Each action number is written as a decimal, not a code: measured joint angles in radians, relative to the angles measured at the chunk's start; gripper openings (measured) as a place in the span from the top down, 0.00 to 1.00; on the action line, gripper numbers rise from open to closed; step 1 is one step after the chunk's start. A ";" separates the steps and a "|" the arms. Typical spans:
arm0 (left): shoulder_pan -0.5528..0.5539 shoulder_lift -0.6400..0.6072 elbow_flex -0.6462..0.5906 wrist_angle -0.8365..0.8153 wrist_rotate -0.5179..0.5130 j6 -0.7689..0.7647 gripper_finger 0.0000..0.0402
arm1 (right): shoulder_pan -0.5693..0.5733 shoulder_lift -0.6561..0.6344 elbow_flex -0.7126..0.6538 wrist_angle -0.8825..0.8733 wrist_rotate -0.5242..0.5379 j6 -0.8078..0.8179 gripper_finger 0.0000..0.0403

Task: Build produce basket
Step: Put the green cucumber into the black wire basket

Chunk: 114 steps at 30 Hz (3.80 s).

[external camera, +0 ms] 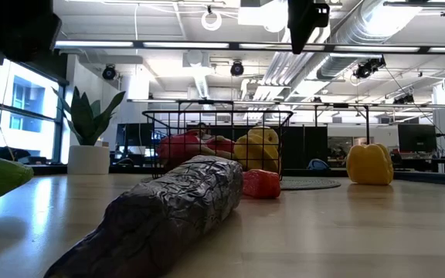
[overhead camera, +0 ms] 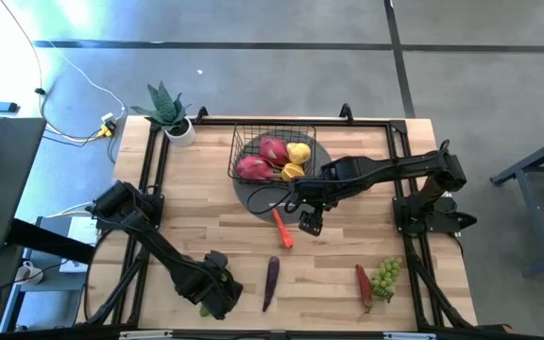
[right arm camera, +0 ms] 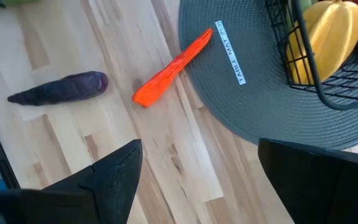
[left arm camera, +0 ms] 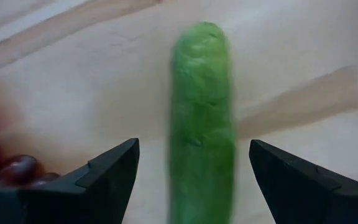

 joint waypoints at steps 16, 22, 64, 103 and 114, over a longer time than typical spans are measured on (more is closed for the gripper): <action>0.037 0.030 0.000 0.013 0.038 0.093 0.52 | 0.000 0.000 0.000 -0.014 0.000 -0.004 0.25; 0.053 0.030 0.000 0.013 0.039 0.171 0.73 | 0.000 0.000 0.000 -0.014 0.001 0.000 0.25; 0.599 -0.295 0.000 -0.028 -0.030 1.091 0.75 | 0.080 0.000 -0.002 -0.081 0.182 0.355 0.25; 1.180 -0.442 0.000 0.377 -0.007 1.609 0.75 | -0.011 0.000 -0.002 -0.075 0.384 0.489 0.25; 1.254 -0.405 0.000 0.465 -0.003 1.784 0.75 | -0.091 0.000 -0.002 -0.076 0.332 0.408 0.25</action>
